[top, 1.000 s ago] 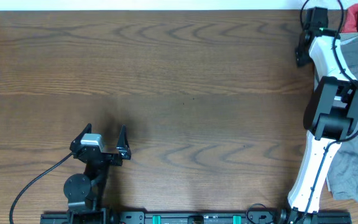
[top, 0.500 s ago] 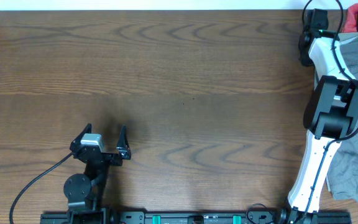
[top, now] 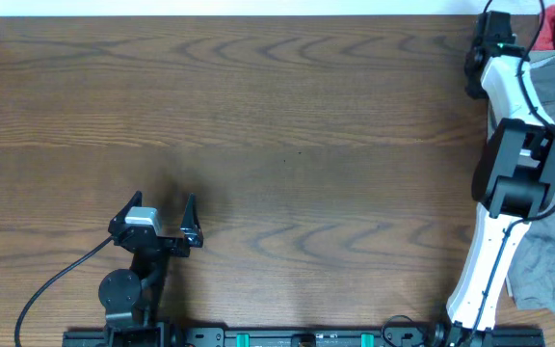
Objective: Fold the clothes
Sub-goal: 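Grasp the grey trousers with the right gripper and lift them off, then lay the grey trousers flat at table center, withdraw right gripper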
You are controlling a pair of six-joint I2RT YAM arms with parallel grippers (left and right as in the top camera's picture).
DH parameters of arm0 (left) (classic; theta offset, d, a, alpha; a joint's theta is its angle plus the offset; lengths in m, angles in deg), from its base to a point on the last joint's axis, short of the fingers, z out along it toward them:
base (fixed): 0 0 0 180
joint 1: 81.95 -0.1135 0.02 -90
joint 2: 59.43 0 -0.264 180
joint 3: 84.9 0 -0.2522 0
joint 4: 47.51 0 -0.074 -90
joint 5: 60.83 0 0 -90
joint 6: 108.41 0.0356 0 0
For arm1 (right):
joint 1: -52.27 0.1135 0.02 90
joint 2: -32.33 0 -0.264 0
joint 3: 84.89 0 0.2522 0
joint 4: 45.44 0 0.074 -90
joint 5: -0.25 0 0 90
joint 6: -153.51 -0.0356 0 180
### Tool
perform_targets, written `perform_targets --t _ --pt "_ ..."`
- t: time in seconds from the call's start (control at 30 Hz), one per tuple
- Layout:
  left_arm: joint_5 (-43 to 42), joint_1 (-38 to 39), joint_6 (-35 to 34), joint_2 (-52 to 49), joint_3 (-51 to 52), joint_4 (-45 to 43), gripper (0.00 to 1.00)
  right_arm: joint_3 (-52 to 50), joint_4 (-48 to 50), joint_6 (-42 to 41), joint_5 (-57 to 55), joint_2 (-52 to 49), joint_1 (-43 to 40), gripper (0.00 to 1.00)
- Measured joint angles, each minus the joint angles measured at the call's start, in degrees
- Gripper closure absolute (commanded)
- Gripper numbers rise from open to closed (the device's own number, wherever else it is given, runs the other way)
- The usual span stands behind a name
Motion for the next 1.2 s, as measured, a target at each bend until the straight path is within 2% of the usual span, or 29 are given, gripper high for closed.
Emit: perform_targets --t 0.33,0.5,0.7,0.9,1.17,1.2 --pt "0.0 0.0 0.0 0.0 0.0 0.0 0.02 0.0 -2.5 -4.5 -1.5 16.7 1.2 0.99" --pt "0.0 0.0 0.0 0.0 0.0 0.0 0.02 0.0 -3.2 -4.9 3.0 21.4 6.4 0.99" --pt "0.0 0.0 0.0 0.0 0.0 0.0 0.02 0.0 -3.7 -5.0 18.3 21.7 16.0 0.99" --pt "0.0 0.0 0.0 0.0 0.0 0.0 0.02 0.0 -3.2 -5.4 34.9 21.0 29.7 0.99" --pt "0.0 0.0 0.0 0.0 0.0 0.0 0.02 0.0 -2.6 -6.2 43.0 14.8 50.0 0.99" --pt "0.0 0.0 0.0 0.0 0.0 0.0 0.02 0.0 -2.5 -6.6 43.1 14.1 52.3 0.95"
